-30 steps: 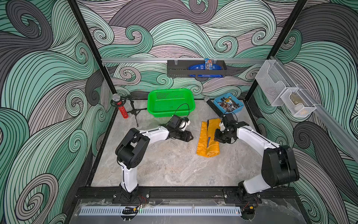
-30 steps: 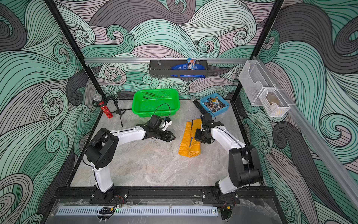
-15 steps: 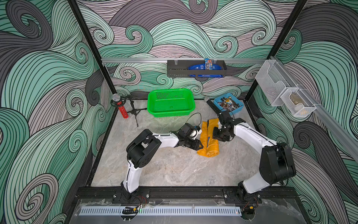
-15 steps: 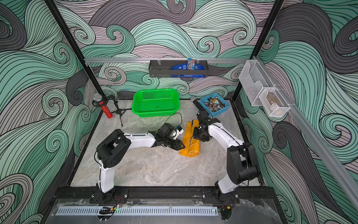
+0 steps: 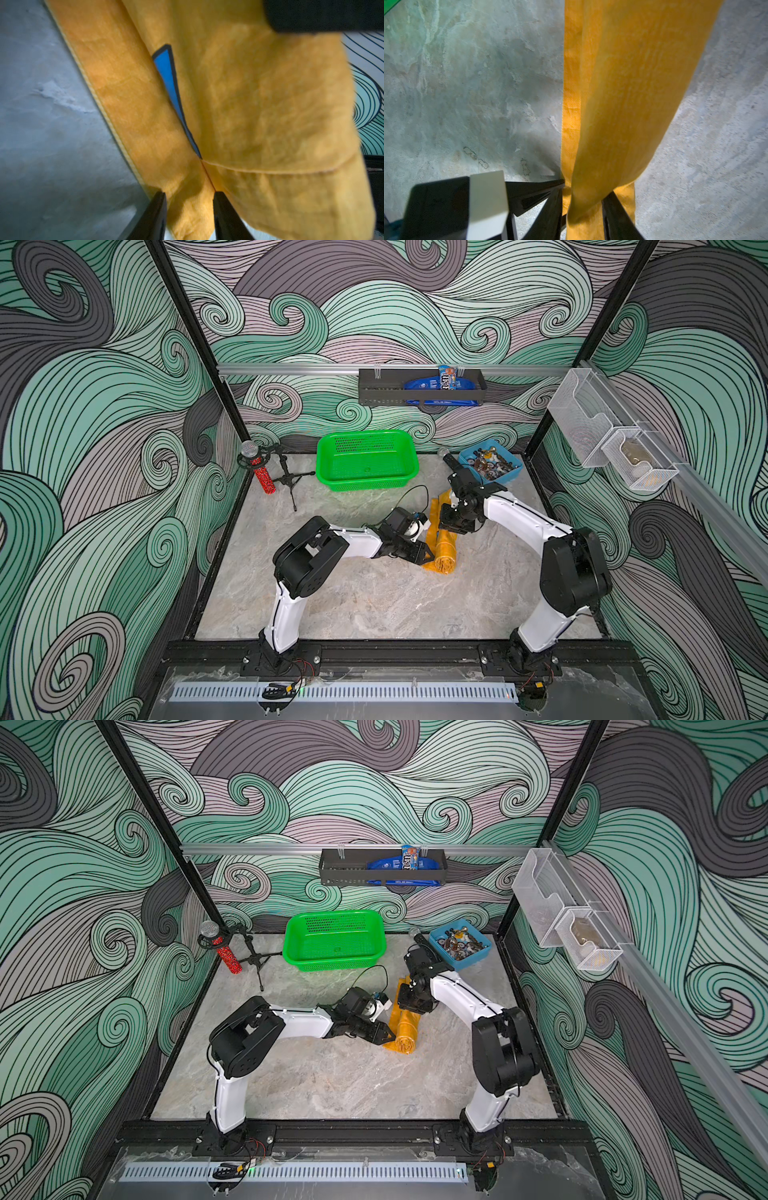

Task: Roll up the pillowcase
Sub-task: Roll the pillowcase at the center of the board, then adjust the pillowcase at the center of the board.

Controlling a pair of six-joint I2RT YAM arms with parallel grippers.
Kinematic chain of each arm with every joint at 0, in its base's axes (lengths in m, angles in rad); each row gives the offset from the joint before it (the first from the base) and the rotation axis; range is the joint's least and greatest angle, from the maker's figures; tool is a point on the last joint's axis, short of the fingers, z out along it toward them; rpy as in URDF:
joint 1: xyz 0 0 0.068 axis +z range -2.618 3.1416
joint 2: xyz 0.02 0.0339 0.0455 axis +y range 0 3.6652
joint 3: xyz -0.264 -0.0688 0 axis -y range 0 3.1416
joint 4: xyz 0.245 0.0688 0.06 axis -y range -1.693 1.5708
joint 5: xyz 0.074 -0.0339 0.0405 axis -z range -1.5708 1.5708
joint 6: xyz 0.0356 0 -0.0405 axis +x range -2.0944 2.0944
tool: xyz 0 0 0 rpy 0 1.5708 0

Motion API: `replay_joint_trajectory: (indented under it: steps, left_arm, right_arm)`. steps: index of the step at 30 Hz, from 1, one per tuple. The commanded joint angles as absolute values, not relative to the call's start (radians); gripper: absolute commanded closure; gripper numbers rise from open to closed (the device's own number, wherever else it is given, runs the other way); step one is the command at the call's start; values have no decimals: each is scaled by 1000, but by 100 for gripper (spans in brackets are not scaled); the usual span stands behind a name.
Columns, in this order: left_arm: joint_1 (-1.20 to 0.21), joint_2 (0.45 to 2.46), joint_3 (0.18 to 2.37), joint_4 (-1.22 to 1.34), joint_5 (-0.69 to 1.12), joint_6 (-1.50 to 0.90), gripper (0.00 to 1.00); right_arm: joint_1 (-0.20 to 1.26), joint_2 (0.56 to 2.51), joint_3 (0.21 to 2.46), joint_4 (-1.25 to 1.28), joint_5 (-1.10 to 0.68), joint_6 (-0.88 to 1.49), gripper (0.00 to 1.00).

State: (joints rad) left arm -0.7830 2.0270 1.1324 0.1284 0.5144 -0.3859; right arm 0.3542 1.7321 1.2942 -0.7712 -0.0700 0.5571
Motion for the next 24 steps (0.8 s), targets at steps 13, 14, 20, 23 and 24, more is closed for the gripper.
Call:
replay_joint_trajectory:
  steps: [13, 14, 20, 23, 24]
  left_arm:
    - [-756, 1822, 1076, -72, 492, -311, 57]
    - [-756, 1808, 1082, -81, 489, -309, 56]
    - [-764, 1790, 1151, -83, 492, -311, 56]
    - [-770, 1814, 1168, -50, 515, -320, 56]
    - [-773, 1827, 1174, -38, 518, -322, 56]
  right_arm:
    - [357, 1870, 1328, -600, -231, 561, 65]
    - [355, 1873, 1318, -580, -250, 563, 65]
    - [322, 1863, 1302, -525, -341, 568, 65]
    - [297, 1849, 1294, -516, -371, 563, 65]
    - [287, 1847, 1291, -512, -377, 563, 65]
